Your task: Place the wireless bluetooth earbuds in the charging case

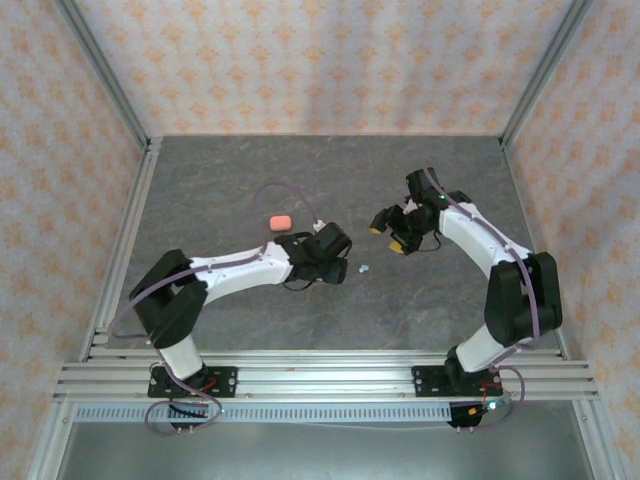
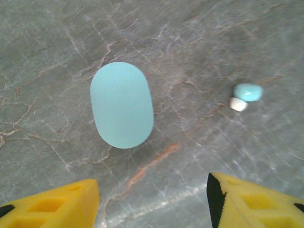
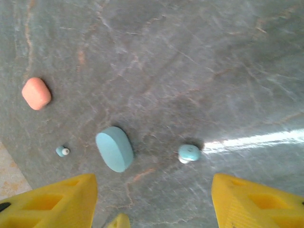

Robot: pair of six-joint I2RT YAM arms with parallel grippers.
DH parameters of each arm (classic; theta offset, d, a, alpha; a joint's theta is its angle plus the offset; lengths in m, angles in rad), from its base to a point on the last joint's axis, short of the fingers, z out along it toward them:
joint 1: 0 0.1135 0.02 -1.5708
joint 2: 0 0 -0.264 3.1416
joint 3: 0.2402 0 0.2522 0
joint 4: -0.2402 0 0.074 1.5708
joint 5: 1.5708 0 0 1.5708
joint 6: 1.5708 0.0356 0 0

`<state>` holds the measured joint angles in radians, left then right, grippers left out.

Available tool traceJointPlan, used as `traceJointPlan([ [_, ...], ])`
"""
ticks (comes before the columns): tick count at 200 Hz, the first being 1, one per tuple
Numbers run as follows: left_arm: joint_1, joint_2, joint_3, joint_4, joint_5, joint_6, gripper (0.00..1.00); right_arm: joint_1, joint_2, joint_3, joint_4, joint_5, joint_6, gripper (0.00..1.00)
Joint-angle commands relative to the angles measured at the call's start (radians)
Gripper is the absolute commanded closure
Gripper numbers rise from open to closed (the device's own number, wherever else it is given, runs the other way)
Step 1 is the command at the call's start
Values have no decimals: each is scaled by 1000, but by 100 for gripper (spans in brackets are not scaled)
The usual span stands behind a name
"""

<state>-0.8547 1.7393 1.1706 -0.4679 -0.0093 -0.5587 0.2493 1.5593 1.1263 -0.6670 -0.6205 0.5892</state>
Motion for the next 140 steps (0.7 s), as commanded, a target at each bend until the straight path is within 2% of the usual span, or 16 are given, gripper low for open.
traceJointPlan([
  [1, 18, 43, 47, -71, -53, -47, 38, -30, -71, -49, -28, -32, -42, 35],
  [36, 48, 137, 114, -58, -9, -20, 35, -80, -135, -101, -47, -53, -69, 35],
  [77, 85, 233, 180, -32, 16, 19, 34, -121, -140, -94, -68, -84, -91, 35],
  [117, 94, 256, 164, -1, 54, 120, 46, -137, -102, -42, -55, -145, -67, 35],
  [140, 94, 236, 126, 26, 75, 169, 59, -139, -84, -5, -58, -176, -57, 35],
])
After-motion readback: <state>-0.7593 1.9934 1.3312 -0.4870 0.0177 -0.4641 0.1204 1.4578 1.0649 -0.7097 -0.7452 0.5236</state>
